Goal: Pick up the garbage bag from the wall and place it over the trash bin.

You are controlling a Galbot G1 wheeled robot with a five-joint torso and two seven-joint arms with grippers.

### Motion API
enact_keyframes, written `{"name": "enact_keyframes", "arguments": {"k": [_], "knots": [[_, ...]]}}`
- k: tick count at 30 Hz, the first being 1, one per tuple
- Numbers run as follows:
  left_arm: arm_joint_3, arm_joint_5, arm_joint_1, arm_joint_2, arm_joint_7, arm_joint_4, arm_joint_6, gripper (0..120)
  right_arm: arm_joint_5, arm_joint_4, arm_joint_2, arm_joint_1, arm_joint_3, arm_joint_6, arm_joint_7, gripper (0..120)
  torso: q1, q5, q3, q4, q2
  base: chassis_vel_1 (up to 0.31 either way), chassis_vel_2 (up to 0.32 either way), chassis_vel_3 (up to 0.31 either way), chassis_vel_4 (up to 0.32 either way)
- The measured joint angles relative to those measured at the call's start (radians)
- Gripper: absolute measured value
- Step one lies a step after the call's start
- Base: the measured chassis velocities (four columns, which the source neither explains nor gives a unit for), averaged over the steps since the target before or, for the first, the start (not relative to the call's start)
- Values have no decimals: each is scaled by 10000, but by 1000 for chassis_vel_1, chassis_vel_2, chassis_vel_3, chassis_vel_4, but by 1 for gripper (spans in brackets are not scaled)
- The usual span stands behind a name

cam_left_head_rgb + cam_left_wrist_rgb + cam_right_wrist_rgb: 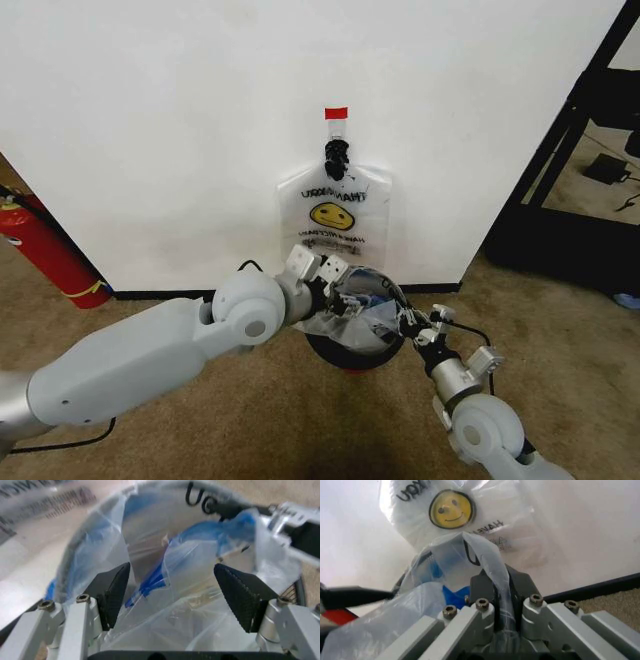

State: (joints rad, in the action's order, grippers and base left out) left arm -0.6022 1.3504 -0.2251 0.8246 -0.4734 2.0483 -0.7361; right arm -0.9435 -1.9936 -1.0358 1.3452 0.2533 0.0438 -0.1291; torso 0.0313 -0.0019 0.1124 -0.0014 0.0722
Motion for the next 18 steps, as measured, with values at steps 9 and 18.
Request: {"name": "enact_keyframes", "arguments": {"k": [9, 18], "knots": [[-257, -34, 13, 216, 58, -289, 0, 48, -145, -104, 75, 8, 28, -52, -82, 2, 0, 1, 0, -2, 0, 0, 0, 0, 0], [-191, -73, -199, 123, -135, 3, 3, 14, -157, -71, 34, -50, 1, -66, -143, 2, 0, 0, 0, -1, 0, 0, 0, 0, 0]]}}
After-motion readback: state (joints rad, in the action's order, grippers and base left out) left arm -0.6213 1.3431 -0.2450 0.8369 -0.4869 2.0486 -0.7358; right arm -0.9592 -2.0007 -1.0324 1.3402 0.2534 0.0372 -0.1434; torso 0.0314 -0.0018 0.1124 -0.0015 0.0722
